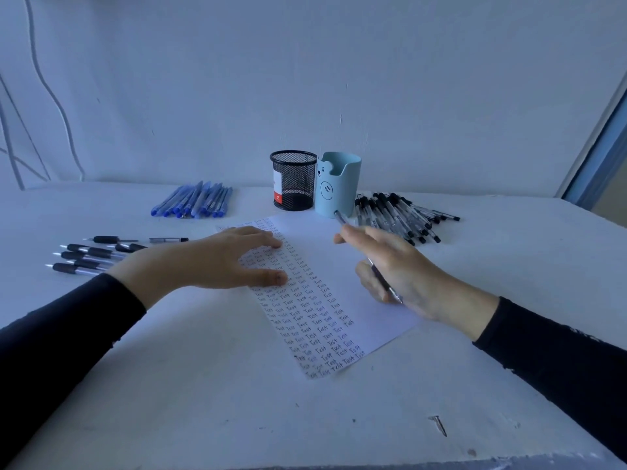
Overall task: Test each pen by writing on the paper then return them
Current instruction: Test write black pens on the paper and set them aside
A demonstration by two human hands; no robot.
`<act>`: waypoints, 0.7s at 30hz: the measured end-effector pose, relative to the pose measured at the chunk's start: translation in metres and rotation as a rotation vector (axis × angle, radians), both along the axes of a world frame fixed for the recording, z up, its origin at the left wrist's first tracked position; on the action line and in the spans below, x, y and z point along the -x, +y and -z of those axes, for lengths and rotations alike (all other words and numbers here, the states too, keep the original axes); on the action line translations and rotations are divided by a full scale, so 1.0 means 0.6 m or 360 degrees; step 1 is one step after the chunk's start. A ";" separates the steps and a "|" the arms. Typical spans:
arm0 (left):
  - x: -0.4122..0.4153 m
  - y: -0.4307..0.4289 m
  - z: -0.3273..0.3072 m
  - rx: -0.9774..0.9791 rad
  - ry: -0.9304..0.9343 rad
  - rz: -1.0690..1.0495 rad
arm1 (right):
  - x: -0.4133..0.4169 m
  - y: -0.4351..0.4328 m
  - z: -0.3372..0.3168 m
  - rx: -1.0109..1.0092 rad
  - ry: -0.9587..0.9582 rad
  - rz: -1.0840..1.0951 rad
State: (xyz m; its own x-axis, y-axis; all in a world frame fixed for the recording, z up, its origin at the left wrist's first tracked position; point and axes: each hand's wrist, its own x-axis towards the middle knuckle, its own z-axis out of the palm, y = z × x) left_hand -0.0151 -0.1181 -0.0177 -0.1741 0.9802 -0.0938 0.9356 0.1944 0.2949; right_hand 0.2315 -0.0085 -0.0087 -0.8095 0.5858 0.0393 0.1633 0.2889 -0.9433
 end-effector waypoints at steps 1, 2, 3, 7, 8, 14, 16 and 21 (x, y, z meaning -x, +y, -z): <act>-0.002 0.000 -0.001 0.0008 0.0003 0.0000 | 0.003 0.006 -0.003 0.0001 0.0022 0.0016; -0.004 -0.001 -0.002 0.0018 0.0007 -0.0001 | 0.008 0.011 -0.008 -0.0010 0.0062 0.0027; -0.005 -0.002 -0.003 0.0029 0.0009 -0.0002 | 0.012 0.018 -0.013 -0.0017 0.0114 0.0016; -0.004 -0.003 -0.004 0.0038 0.0013 -0.0001 | 0.031 0.048 -0.033 0.0142 0.0260 -0.0086; -0.003 -0.003 -0.004 0.0034 0.0008 0.0000 | 0.037 0.054 -0.038 0.0141 0.0294 -0.0064; 0.000 -0.004 -0.004 0.0029 0.0001 0.0007 | 0.045 0.114 -0.072 -0.0359 0.0638 0.0489; -0.001 -0.004 -0.004 0.0031 -0.0001 0.0014 | 0.033 0.143 -0.072 -0.0763 0.0584 0.0668; 0.001 -0.003 -0.002 0.0047 0.0027 0.0021 | 0.022 0.191 -0.009 -0.1382 -0.0013 0.0714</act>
State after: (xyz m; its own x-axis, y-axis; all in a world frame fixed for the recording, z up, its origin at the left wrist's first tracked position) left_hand -0.0155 -0.1196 -0.0166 -0.1629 0.9794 -0.1197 0.9430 0.1902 0.2731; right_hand 0.2180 0.1058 -0.0035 -0.5206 0.6093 0.5981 0.4332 0.7921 -0.4300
